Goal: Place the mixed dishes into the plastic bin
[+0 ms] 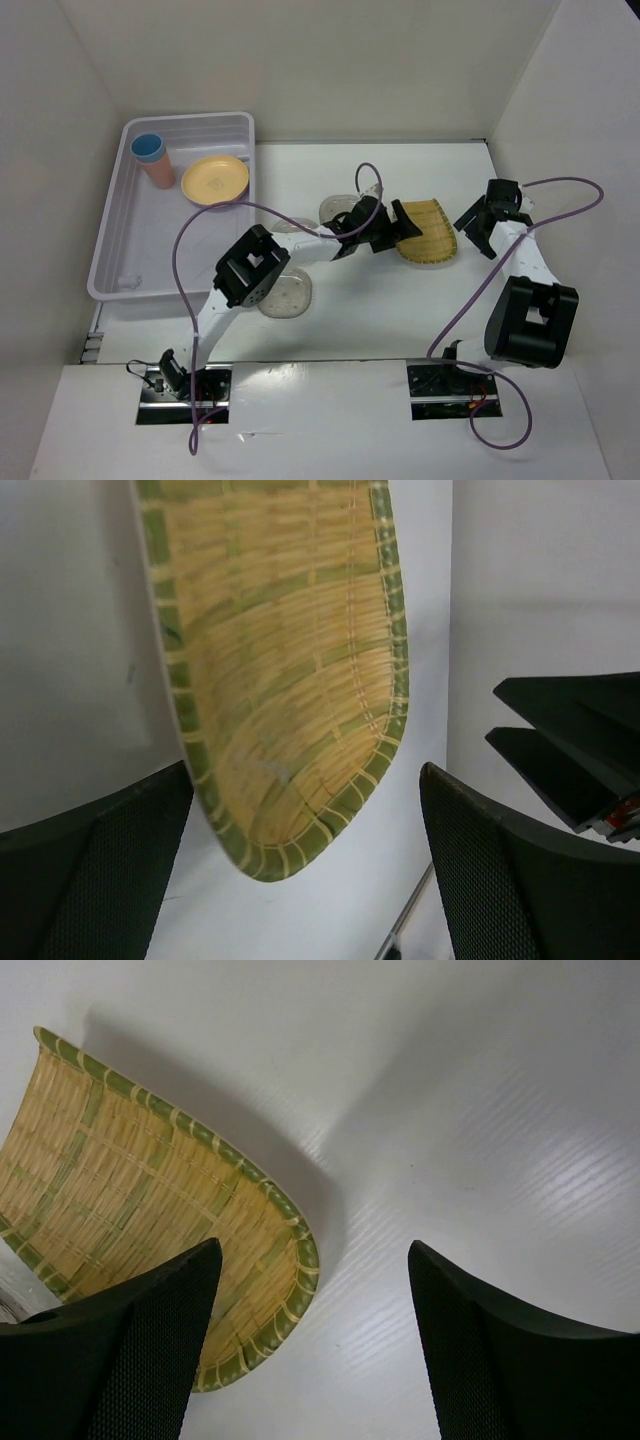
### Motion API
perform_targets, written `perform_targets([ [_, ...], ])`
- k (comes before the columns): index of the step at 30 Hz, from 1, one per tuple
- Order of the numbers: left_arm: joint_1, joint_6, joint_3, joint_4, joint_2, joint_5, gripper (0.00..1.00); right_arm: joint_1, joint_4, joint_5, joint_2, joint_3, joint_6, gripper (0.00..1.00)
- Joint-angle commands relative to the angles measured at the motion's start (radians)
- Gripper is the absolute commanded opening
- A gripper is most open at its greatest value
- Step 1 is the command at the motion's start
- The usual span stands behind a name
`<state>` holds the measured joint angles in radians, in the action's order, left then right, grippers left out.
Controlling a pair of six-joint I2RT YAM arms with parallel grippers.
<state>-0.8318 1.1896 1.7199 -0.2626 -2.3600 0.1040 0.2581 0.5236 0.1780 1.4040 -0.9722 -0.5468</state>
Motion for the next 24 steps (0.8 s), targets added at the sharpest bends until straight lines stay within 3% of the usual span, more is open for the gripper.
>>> perform_targets([
  [1,-0.021,0.064,0.047,-0.018,-0.041,-0.038,0.98,0.007,-0.042,-0.017,0.003,-0.063,0.038,0.8],
  [7,-0.021,0.097,0.027,-0.02,-0.05,-0.07,0.91,0.007,-0.074,-0.035,-0.02,-0.028,0.027,0.8],
  [10,-0.021,0.131,0.004,-0.05,-0.059,-0.108,0.83,0.007,-0.074,-0.045,-0.029,-0.028,0.027,0.8],
  [13,-0.03,0.154,-0.017,-0.09,-0.059,-0.164,0.67,0.007,-0.083,-0.055,-0.039,-0.019,0.018,0.8],
  [22,-0.039,0.163,0.058,-0.075,-0.108,-0.214,0.38,0.007,-0.083,-0.055,-0.068,-0.019,0.018,0.8],
  [24,-0.039,0.163,0.058,-0.075,-0.108,-0.214,0.24,0.007,-0.083,-0.064,-0.068,-0.019,0.018,0.8],
])
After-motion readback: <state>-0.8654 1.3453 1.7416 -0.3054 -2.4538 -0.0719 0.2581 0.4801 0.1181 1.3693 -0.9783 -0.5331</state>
